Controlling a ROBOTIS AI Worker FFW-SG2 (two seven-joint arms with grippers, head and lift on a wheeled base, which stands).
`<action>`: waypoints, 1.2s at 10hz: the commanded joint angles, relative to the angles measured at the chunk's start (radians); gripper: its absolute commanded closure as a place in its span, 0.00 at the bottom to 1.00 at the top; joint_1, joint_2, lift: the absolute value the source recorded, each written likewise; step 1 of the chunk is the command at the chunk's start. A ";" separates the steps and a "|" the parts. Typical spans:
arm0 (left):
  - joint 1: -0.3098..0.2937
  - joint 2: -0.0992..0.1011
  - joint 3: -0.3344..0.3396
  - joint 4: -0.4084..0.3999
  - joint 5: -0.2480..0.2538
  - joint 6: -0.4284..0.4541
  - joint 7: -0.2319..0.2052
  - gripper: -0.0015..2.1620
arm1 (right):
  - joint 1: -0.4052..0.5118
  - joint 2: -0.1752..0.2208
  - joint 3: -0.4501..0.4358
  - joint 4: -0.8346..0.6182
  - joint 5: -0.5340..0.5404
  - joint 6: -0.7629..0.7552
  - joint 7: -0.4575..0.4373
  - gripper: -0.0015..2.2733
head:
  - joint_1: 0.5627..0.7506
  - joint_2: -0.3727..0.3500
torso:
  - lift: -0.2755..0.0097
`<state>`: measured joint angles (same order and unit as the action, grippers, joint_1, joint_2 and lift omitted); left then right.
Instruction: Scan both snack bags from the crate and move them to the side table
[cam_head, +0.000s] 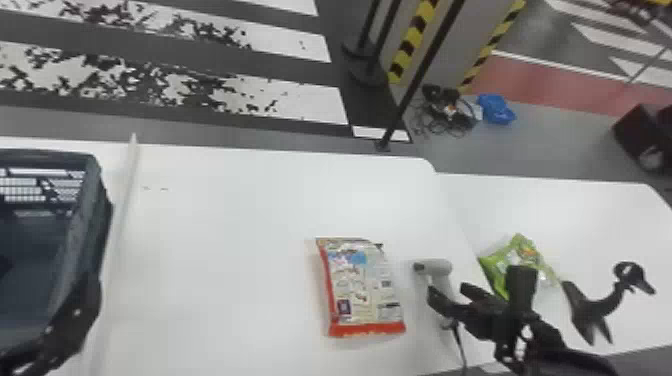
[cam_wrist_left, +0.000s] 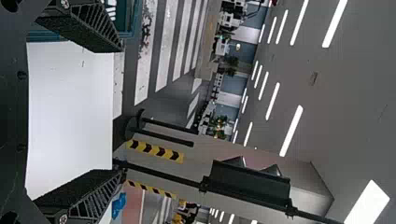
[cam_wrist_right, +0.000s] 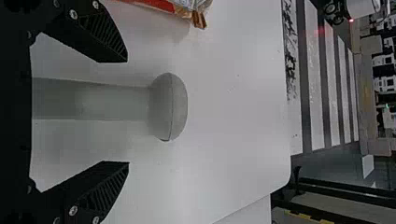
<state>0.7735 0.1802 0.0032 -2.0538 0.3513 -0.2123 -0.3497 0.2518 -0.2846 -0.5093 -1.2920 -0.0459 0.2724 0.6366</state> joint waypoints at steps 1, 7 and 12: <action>0.000 0.001 0.003 0.001 0.000 0.000 0.000 0.03 | -0.019 -0.004 0.006 0.033 0.009 0.006 0.000 0.10 | 0.70 0.03 | 0.86; 0.000 -0.005 -0.006 0.004 -0.023 -0.009 0.005 0.03 | 0.000 0.016 -0.038 0.020 -0.046 0.040 -0.002 0.89 | 0.70 0.03 | 0.86; -0.002 0.001 -0.025 0.006 -0.028 -0.025 0.003 0.03 | 0.224 0.156 -0.104 -0.411 -0.175 0.224 -0.002 0.89 | 0.70 0.03 | 0.86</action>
<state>0.7719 0.1798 -0.0191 -2.0476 0.3236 -0.2349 -0.3456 0.4403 -0.1478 -0.6097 -1.6395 -0.2106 0.4762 0.6350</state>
